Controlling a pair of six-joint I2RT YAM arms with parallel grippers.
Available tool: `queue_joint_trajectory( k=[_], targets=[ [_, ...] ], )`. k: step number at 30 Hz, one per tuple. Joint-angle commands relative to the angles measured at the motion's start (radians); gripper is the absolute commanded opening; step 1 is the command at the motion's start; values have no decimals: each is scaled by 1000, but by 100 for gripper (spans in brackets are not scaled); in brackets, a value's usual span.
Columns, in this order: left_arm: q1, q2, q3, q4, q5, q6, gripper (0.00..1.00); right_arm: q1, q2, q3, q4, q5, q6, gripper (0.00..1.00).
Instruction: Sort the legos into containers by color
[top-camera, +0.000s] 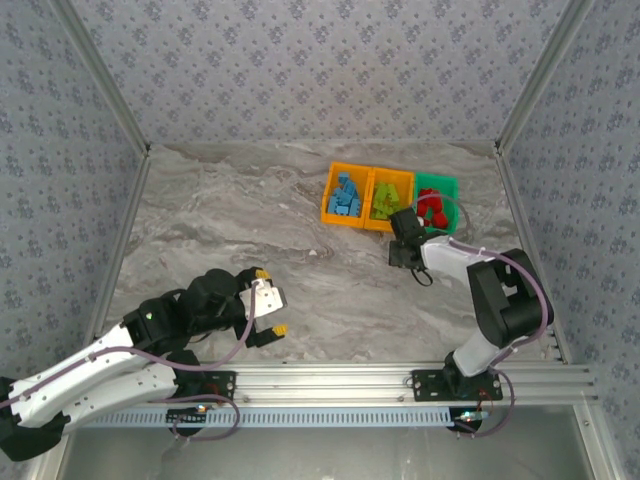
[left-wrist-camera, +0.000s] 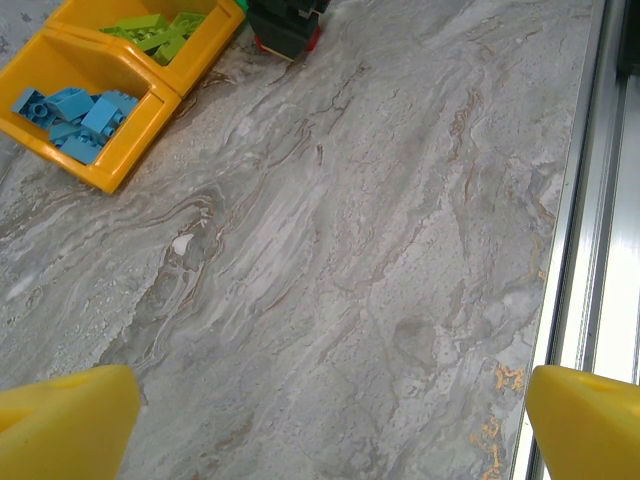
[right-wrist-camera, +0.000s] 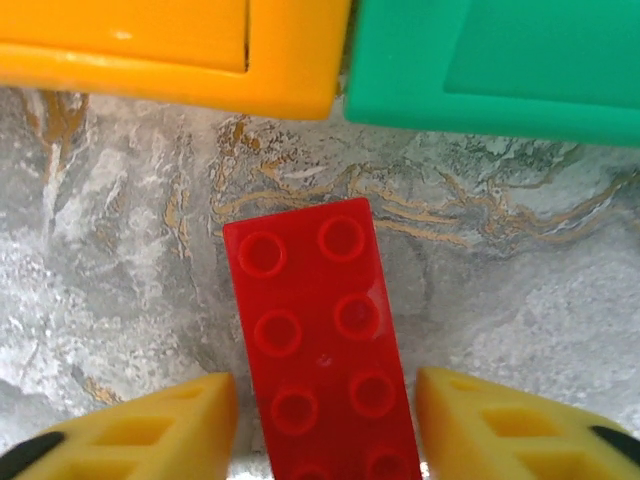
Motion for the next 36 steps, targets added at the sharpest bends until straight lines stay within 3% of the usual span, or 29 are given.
queue_joint_trajectory(
  k=[1, 4, 11, 17, 21, 26, 33, 36],
  targets=[
    [6, -4, 2, 21, 5, -2, 99, -4, 19, 14, 10, -15, 12, 46],
    [6, -4, 2, 21, 5, -1, 99, 13, 0, 8, -20, -14, 18, 37],
    [6, -1, 2, 23, 10, 0, 99, 90, -135, -40, -66, -23, 45, 26],
    [6, 5, 3, 23, 17, 0, 99, 101, -403, -26, -123, 29, 68, 26],
    [8, 5, 4, 22, 17, 1, 99, 26, -518, -21, -65, 73, 40, 27],
    [8, 6, 3, 22, 17, 0, 99, -178, -345, 82, -17, -63, -23, 25],
    [8, 15, -2, 21, -1, 2, 99, -275, 6, 341, -88, -159, -41, 29],
    [8, 19, -6, 21, -11, 3, 99, -290, 76, 419, -117, -175, -6, 41]
  ],
)
